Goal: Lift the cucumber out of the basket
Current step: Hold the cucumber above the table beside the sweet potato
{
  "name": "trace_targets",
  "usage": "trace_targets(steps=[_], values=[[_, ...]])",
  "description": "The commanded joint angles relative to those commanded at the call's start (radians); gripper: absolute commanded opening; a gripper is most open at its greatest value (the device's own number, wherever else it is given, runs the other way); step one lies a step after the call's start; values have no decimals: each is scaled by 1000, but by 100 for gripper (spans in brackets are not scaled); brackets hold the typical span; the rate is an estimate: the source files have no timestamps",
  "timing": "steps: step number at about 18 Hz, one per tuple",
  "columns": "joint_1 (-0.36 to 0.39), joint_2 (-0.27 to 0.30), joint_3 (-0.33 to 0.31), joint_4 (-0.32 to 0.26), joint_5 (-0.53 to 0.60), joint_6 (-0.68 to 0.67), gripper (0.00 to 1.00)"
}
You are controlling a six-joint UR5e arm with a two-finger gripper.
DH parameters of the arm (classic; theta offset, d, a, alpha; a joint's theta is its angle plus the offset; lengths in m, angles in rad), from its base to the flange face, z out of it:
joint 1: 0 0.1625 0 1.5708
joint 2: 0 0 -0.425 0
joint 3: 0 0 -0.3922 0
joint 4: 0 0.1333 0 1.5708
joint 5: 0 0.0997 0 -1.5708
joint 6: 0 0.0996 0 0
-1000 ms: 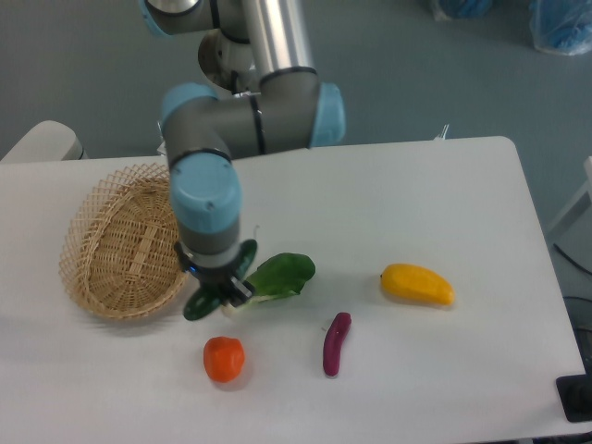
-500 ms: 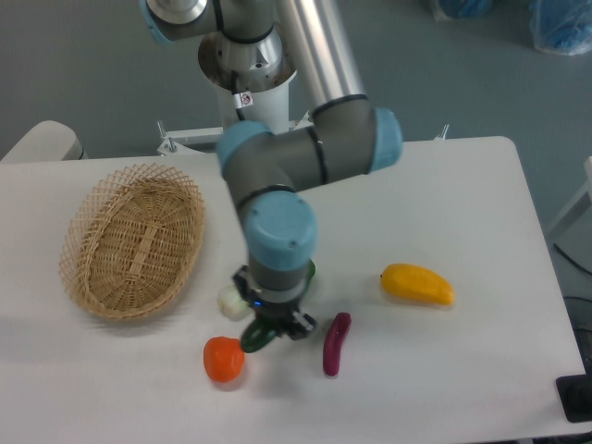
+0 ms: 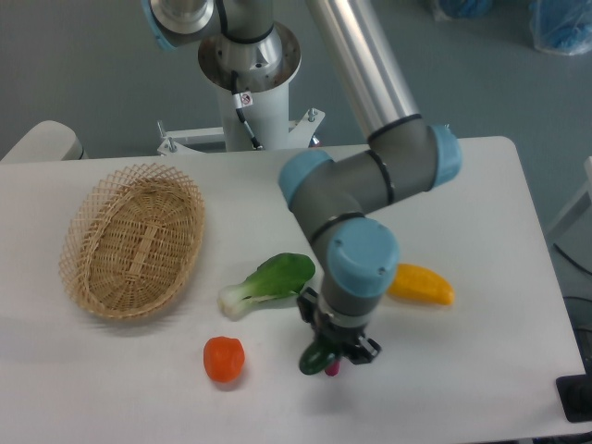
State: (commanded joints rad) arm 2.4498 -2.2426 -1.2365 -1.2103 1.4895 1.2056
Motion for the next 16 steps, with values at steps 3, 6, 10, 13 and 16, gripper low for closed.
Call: trace_targets(steps=[3, 6, 10, 13, 16], values=[[-2, -18, 25, -3, 8, 15, 4], [-3, -23, 35, -15, 18, 17, 5], [-5, -26, 45, -15, 38, 58, 6], [-6, -28, 43, -14, 61, 94, 6], [-9, -26, 41, -14, 71, 103, 7]])
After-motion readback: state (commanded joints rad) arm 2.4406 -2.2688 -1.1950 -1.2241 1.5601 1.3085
